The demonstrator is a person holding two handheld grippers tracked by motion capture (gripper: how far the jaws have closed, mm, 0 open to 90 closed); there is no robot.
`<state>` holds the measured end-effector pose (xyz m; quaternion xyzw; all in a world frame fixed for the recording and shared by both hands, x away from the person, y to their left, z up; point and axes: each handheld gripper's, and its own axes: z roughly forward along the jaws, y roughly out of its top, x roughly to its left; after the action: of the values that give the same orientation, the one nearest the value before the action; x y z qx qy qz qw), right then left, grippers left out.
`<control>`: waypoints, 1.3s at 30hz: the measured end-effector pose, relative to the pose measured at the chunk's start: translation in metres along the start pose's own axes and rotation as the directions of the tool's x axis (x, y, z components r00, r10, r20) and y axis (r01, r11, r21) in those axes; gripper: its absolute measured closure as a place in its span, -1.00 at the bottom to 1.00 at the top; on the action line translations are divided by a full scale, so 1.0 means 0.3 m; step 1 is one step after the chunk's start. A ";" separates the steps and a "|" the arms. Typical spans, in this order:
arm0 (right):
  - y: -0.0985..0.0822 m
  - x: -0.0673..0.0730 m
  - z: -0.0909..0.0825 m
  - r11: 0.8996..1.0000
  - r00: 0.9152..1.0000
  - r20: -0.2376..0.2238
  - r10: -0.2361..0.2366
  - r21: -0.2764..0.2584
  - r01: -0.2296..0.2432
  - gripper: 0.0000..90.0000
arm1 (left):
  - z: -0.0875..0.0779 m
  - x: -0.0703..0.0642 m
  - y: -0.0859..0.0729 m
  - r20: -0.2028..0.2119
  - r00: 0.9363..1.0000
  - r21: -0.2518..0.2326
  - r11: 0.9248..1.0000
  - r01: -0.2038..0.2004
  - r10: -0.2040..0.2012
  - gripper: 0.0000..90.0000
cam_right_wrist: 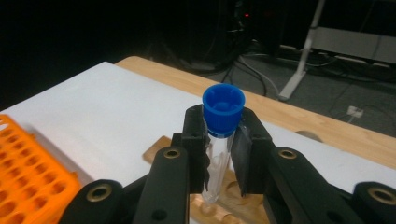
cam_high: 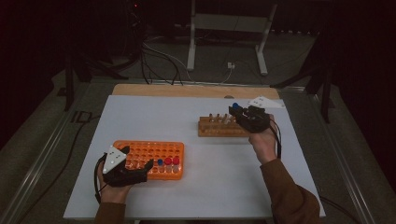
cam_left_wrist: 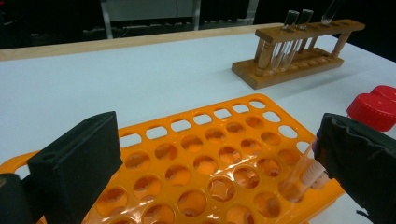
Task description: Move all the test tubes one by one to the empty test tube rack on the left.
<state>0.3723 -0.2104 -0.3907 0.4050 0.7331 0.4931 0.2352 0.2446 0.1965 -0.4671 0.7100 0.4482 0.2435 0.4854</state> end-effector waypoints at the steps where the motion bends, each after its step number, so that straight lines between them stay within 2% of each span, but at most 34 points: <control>1: -0.002 0.005 0.001 1.000 1.000 -0.010 0.001 0.003 -0.001 0.70 | 0.000 -0.001 0.001 0.000 1.000 -0.002 1.000 0.002 -0.002 -0.97; 7: -0.010 0.041 0.013 1.000 0.998 -0.056 -0.005 0.010 0.006 0.69 | 0.004 -0.010 0.015 -0.001 1.000 -0.004 1.000 0.002 -0.002 -0.97; 14: -0.009 0.089 0.024 1.000 0.993 -0.115 -0.012 0.021 0.015 0.69 | 0.029 -0.020 0.062 0.006 1.000 -0.008 1.000 -0.025 0.025 -0.97; 21: -0.015 0.155 0.058 0.997 0.984 -0.170 -0.047 0.046 0.056 0.69 | 0.064 -0.038 0.111 0.031 0.998 -0.013 0.998 -0.054 0.055 -0.97; 25: -0.013 0.184 0.070 0.997 0.979 -0.195 -0.053 0.048 0.064 0.69 | 0.082 -0.047 0.132 0.046 0.997 -0.014 0.998 -0.069 0.070 -0.97; 39: 0.012 0.304 0.124 0.995 0.956 -0.286 -0.065 0.052 0.083 0.69 | 0.137 -0.051 0.187 0.086 0.993 -0.020 0.997 -0.076 0.078 -0.97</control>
<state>0.3502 -0.1146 -0.3974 0.3095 0.7892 0.5134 0.1330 0.2917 0.1565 -0.4317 0.7325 0.3970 0.2348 0.5007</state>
